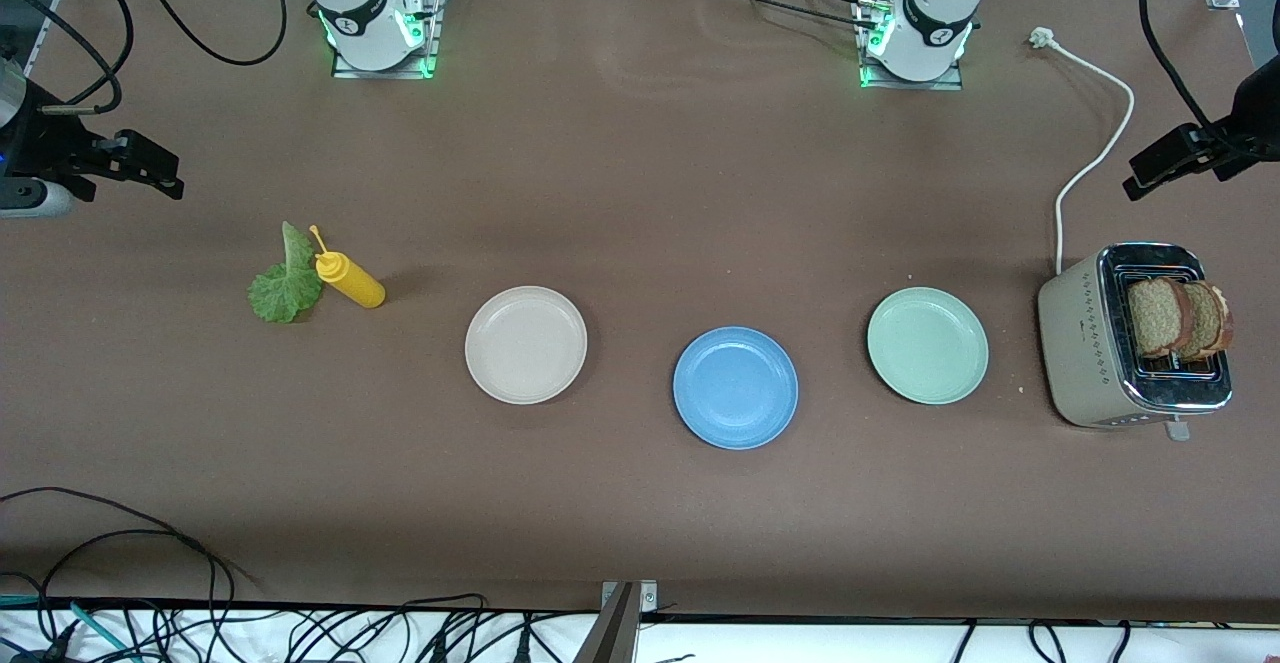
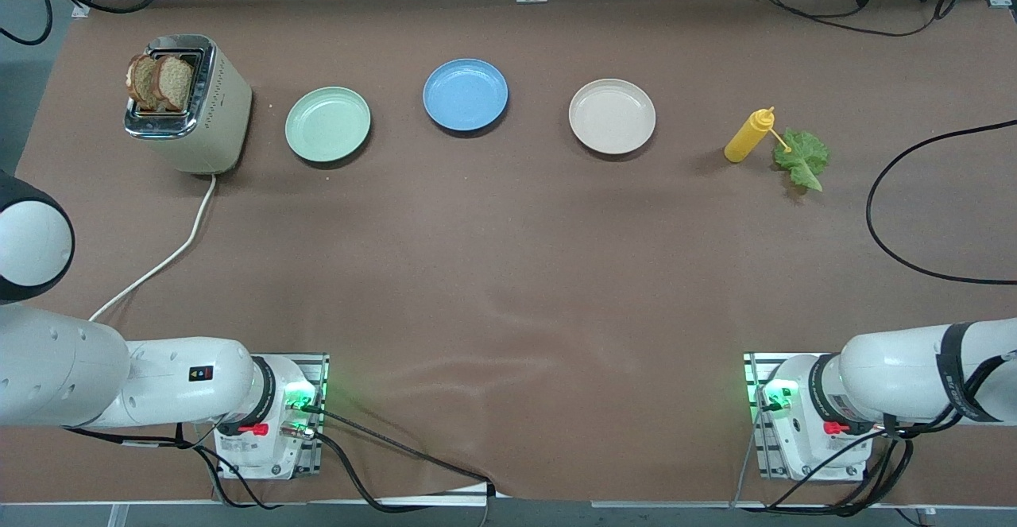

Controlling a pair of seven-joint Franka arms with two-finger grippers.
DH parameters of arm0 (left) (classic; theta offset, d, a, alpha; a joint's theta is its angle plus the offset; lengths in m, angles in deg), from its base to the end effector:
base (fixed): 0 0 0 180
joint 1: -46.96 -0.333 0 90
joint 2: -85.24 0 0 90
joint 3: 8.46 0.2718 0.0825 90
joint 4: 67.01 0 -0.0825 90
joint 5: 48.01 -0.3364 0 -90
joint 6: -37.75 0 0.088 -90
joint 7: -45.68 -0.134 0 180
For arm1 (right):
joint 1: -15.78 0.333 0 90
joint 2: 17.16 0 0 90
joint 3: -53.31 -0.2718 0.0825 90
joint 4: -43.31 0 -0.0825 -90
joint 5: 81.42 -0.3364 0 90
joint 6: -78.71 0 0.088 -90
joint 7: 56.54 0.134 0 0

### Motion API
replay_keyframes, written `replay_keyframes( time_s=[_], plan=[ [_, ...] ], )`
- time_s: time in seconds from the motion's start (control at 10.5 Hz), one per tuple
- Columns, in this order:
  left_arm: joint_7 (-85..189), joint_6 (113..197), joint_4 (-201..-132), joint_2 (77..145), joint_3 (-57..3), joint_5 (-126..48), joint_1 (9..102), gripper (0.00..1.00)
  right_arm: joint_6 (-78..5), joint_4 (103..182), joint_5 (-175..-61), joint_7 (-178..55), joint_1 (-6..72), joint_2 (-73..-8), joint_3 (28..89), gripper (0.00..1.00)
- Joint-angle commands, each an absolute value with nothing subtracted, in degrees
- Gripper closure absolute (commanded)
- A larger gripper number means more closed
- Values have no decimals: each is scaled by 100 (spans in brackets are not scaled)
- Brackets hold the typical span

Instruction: Make sandwich in blue plate with both arms

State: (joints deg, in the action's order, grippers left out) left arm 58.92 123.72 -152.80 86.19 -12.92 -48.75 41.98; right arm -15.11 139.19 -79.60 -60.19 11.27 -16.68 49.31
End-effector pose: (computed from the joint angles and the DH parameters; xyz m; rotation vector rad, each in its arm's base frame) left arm 0.5043 0.0067 0.5698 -3.1058 -0.3760 0.0188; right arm 0.5071 -0.0085 0.5196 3.1088 0.0892 -0.0447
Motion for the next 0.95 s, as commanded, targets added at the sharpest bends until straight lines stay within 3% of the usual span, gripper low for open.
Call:
replay_keyframes(
  time_s=[0.0, 0.86],
  plan=[
    [5763, 12353, -15358, 8497, -1294, -4599, 4152, 0, -1498, 13832, -8063, -6050, 1103, -1681, 4935, 0],
    [5745, 12344, -15349, 8497, -1268, -4625, 4151, 0, -1463, 13805, -8010, -5936, 1103, -1681, 4935, 0]
  ],
)
